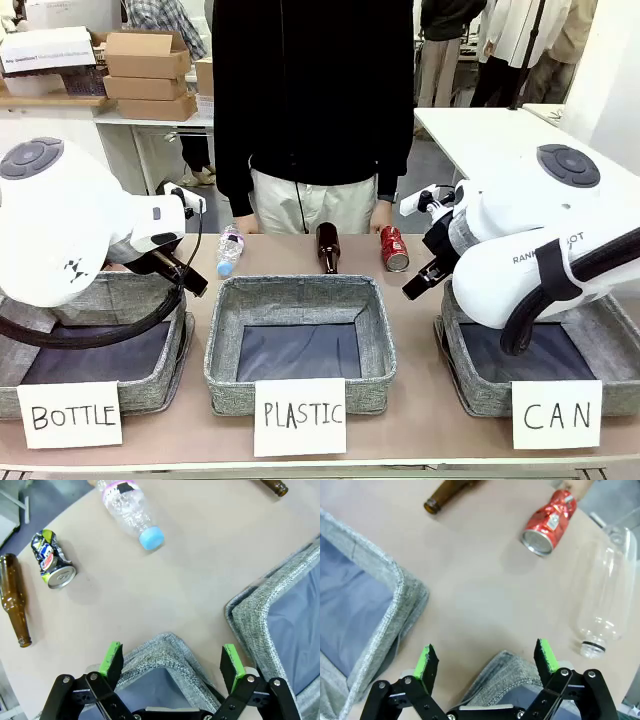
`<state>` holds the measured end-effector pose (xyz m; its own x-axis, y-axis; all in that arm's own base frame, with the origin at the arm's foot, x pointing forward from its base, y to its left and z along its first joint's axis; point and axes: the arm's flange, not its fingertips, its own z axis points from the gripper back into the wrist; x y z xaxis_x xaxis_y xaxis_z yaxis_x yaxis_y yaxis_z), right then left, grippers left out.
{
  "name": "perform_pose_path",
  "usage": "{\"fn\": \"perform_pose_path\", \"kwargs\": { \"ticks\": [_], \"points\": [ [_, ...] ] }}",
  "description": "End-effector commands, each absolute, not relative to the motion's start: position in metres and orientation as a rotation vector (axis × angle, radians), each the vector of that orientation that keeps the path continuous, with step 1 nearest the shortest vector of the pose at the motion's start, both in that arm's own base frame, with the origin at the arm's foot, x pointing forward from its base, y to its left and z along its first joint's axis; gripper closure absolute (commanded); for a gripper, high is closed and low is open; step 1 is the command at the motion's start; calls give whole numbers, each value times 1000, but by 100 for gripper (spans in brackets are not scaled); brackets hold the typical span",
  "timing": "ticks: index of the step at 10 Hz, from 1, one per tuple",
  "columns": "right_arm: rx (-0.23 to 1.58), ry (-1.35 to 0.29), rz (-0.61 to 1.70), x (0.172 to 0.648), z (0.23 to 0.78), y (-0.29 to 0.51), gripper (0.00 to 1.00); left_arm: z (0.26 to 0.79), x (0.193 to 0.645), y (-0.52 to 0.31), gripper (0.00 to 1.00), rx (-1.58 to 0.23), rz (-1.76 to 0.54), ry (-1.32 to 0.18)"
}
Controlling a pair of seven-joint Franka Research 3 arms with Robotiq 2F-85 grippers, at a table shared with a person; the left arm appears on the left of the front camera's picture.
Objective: Sort the can waste into the basket.
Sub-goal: Pick up the can waste from the table and place it in the right Fabric basket.
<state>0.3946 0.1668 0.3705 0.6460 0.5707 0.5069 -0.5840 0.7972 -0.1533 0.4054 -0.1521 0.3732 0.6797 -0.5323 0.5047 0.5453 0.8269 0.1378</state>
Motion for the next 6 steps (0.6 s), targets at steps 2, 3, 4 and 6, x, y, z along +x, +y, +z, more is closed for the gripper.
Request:
{"fn": "perform_pose_path", "kwargs": {
  "ticks": [2,3,4,6],
  "points": [
    [25,-568,657,395,371,167,0,373,405,-152,0,-25,-605,-559],
    [25,-568,657,395,371,167,0,373,405,-152,0,-25,-605,-559],
    [25,-568,657,395,371,167,0,373,405,-152,0,-25,-605,-559],
    [25,-568,657,395,371,167,0,373,405,-152,0,-25,-605,-559]
  ]
}}
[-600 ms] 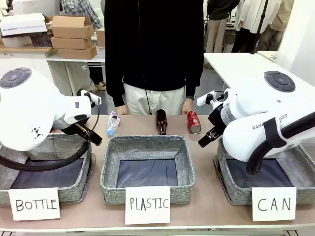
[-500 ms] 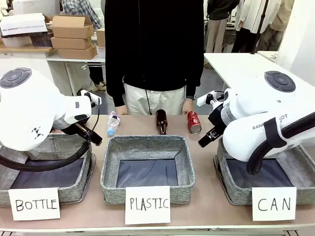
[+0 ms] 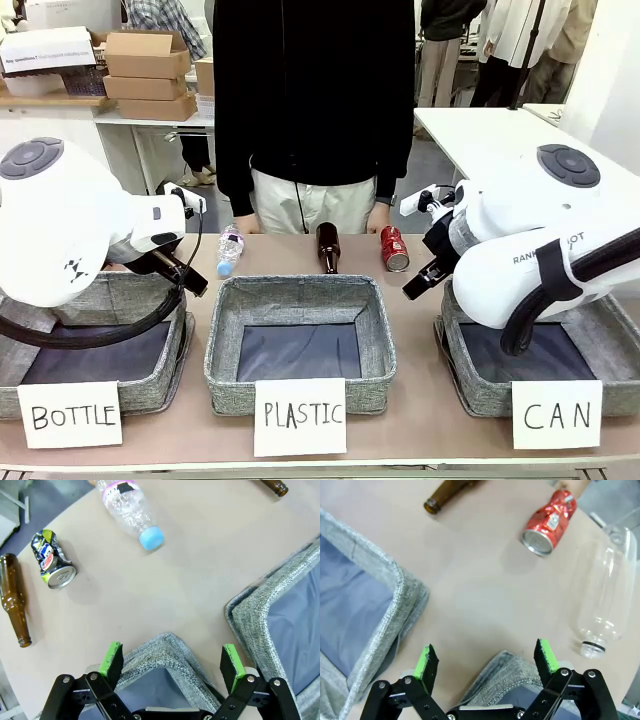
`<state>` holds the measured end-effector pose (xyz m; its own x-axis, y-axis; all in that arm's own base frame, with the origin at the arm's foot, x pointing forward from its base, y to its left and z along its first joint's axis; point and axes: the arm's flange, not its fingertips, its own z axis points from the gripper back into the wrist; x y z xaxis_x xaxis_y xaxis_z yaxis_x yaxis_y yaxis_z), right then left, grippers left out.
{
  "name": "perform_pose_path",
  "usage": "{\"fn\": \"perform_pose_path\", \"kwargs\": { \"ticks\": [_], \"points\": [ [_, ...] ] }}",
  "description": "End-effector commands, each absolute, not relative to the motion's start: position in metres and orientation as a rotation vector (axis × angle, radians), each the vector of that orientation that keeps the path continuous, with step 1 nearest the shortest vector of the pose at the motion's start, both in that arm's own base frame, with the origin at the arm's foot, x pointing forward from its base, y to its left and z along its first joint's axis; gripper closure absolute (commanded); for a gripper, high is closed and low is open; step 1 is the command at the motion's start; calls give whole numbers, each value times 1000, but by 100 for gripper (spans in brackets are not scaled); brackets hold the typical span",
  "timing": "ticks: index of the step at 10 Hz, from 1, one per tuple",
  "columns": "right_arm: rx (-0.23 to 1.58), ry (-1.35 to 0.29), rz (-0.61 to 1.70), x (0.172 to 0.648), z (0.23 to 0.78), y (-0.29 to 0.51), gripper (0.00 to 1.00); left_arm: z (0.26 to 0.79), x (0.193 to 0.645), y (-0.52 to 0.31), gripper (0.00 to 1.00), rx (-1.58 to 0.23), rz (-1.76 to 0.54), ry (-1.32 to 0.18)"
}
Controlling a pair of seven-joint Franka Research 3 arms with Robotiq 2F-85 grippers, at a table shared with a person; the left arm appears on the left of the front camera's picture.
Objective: Sort the can waste into the basket.
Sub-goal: Pick up the can waste from the table and place it in the right Fabric basket.
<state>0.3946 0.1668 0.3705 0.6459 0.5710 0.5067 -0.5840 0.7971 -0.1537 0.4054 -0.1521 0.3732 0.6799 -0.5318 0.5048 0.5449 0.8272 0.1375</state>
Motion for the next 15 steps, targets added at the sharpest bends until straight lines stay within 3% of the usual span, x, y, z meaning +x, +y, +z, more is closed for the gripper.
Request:
{"fn": "perform_pose_path", "kwargs": {
  "ticks": [1,5,6,8,10,11,13,14,15],
  "points": [
    [25,-568,657,395,371,167,0,373,405,-152,0,-25,-605,-559],
    [25,-568,657,395,371,167,0,373,405,-152,0,-25,-604,-559],
    [24,-568,657,395,370,167,0,398,399,-157,0,-25,-595,-655],
    [63,-591,600,374,408,154,0,459,375,-159,0,-42,-496,-701],
    [124,-604,483,327,466,122,0,519,329,-159,0,-4,-435,-642],
    [134,-617,439,293,488,105,0,533,298,-164,0,8,-431,-525],
    [146,-775,449,229,505,84,0,529,258,-164,0,24,-530,-541],
    [128,-641,469,341,512,124,0,531,300,-161,0,39,-454,-580],
    [128,-641,469,341,512,124,0,531,300,-161,0,39,-454,-580]
  ]
}}
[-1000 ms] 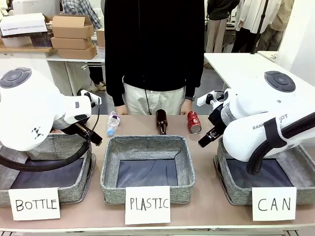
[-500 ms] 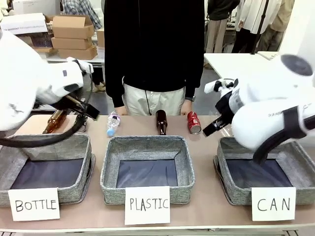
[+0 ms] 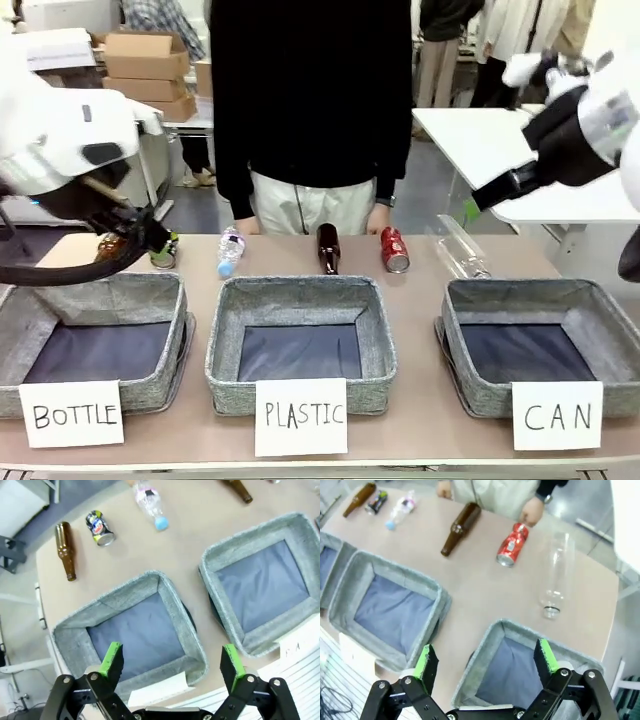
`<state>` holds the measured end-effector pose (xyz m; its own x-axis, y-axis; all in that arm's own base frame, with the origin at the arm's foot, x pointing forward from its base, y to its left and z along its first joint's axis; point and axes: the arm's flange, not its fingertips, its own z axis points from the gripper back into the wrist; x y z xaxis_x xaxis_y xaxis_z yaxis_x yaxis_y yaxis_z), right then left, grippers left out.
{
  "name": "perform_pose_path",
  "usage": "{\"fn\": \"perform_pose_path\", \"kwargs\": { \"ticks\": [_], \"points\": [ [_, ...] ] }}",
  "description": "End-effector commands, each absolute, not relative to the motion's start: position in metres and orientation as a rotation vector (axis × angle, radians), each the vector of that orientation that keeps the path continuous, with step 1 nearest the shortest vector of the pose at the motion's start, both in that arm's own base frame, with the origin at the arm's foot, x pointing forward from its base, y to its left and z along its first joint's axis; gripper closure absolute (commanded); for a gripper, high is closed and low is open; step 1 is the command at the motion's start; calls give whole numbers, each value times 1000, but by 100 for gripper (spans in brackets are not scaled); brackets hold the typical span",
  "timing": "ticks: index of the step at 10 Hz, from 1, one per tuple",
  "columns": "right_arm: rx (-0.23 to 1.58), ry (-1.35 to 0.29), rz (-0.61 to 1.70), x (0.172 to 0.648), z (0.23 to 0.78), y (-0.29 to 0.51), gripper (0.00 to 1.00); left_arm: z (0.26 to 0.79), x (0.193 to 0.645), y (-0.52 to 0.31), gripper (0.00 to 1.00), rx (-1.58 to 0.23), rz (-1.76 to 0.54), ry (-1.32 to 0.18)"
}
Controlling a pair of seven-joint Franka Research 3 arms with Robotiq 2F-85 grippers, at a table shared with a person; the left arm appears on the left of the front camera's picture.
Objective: Sort the can waste into the basket.
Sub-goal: Pick up the can waste from the table and place it in the right Fabric basket.
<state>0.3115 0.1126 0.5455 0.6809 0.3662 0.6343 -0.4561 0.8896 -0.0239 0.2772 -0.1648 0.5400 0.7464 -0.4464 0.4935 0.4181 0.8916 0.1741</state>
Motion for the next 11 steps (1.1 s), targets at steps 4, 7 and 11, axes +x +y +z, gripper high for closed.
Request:
{"fn": "perform_pose_path", "kwargs": {
  "ticks": [4,7,11],
  "points": [
    [1091,-192,269,322,558,85,0,548,273,-106,0,-1016,-601,-565],
    [1397,-146,26,305,535,24,0,515,278,-46,0,-1358,-326,-623],
    [1372,-320,-331,284,498,-55,0,476,265,-11,0,-1385,-164,-701]
  ]
}}
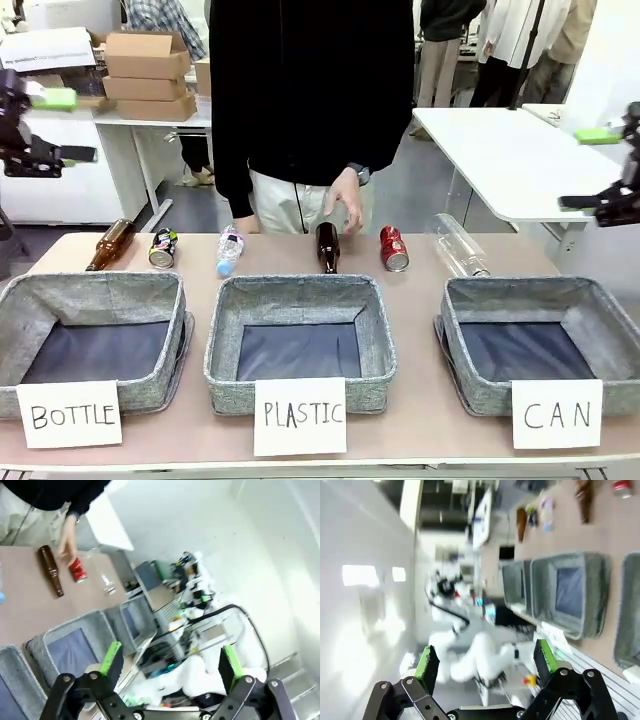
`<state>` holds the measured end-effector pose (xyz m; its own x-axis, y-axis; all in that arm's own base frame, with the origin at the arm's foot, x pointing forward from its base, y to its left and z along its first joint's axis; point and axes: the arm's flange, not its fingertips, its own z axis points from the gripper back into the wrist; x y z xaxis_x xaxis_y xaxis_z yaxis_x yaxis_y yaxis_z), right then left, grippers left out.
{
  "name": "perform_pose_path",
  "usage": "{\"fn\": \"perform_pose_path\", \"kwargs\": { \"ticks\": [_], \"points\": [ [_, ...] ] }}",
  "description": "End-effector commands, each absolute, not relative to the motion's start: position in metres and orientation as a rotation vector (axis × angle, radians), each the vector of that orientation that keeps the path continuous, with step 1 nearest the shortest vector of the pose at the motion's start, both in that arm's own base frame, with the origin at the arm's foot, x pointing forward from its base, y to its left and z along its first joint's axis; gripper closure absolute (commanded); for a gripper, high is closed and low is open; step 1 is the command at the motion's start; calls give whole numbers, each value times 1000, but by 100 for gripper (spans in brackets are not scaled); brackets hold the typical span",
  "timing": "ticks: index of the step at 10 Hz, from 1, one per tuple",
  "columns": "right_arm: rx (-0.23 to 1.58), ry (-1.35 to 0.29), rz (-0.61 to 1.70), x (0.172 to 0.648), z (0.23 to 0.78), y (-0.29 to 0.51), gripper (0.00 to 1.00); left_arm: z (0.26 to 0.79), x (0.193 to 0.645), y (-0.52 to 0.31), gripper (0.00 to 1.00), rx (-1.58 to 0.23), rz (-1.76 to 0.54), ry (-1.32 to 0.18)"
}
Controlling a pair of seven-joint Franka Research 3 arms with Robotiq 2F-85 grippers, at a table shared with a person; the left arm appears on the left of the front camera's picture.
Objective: Sort the can waste into the basket.
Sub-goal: Pick up the can waste from the table and place it in the right Fabric basket.
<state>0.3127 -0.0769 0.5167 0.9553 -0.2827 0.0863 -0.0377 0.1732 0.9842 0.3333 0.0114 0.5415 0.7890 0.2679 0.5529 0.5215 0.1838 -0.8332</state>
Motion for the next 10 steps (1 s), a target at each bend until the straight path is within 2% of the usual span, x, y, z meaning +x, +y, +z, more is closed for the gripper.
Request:
{"fn": "perform_pose_path", "kwargs": {
  "ticks": [1,2,8,9,10],
  "points": [
    [1267,-395,-349,283,497,-56,0,472,267,-8,0,-1344,-101,-673],
    [1391,-274,-177,313,517,-77,0,542,333,11,0,-1407,-201,-694],
    [1391,-274,-177,313,517,-77,0,540,333,11,0,-1402,-185,-658],
    [1391,-274,-177,313,517,-77,0,551,352,15,0,-928,-40,-674],
    [1391,-274,-177,313,517,-77,0,560,378,19,0,-679,-95,-532]
  ]
}}
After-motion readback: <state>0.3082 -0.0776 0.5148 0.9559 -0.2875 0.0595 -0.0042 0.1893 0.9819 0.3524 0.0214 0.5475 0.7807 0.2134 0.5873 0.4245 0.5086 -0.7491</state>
